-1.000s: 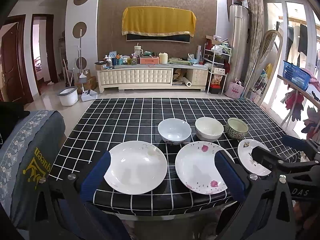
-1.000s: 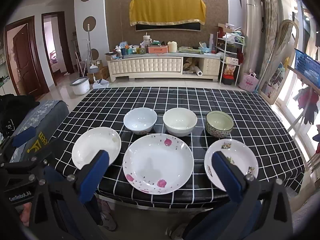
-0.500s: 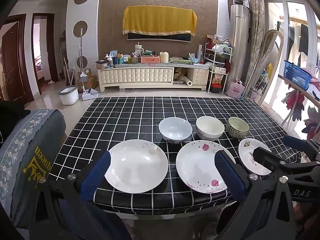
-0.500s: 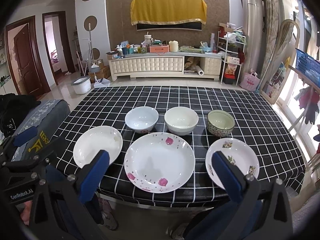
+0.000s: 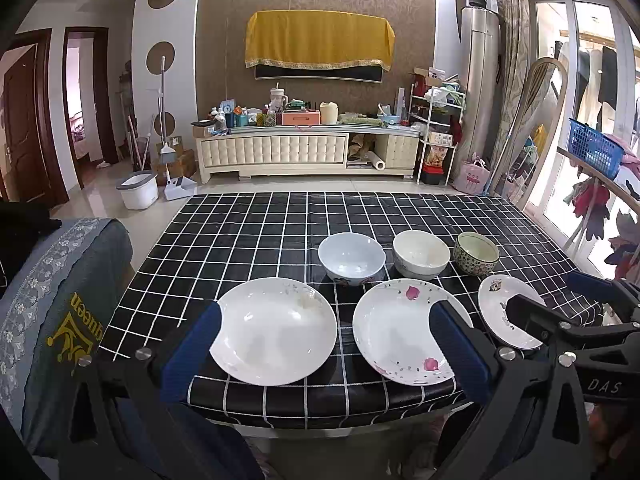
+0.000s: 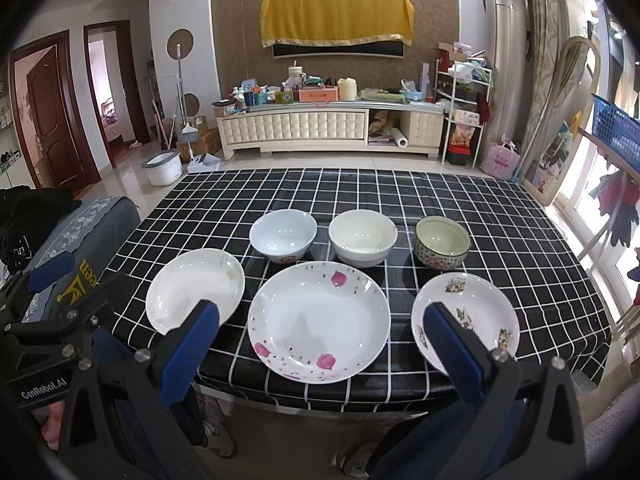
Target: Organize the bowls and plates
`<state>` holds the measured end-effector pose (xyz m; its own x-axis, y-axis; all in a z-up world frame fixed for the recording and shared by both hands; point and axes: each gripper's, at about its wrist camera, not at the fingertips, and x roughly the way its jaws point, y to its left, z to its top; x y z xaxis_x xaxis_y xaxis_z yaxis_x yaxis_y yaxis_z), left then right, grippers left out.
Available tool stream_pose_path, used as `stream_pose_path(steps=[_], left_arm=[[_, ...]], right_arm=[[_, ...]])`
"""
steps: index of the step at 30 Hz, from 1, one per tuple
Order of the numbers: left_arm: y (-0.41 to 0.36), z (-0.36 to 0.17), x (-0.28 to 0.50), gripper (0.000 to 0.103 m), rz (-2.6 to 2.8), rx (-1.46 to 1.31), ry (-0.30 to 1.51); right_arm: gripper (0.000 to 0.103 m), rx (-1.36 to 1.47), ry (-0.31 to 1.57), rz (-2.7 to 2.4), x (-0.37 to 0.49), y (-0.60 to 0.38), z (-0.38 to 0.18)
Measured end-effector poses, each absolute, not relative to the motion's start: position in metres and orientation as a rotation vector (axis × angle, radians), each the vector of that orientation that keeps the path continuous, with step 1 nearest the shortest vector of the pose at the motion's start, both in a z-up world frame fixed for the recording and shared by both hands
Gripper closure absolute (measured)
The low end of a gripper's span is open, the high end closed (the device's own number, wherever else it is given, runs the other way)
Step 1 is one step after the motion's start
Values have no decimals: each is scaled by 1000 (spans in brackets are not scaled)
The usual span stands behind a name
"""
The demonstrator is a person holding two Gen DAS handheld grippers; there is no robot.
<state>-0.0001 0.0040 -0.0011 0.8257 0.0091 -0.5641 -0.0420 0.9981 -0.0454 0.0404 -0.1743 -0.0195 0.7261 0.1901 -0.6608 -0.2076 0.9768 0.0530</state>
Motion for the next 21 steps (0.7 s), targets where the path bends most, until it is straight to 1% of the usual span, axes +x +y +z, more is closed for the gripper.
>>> stream_pose_path(steps=[21], left_arm=[[5,-1,0,0,30,-54,600]], right_arm=[[0,-24,738,223,40,-174,-19]])
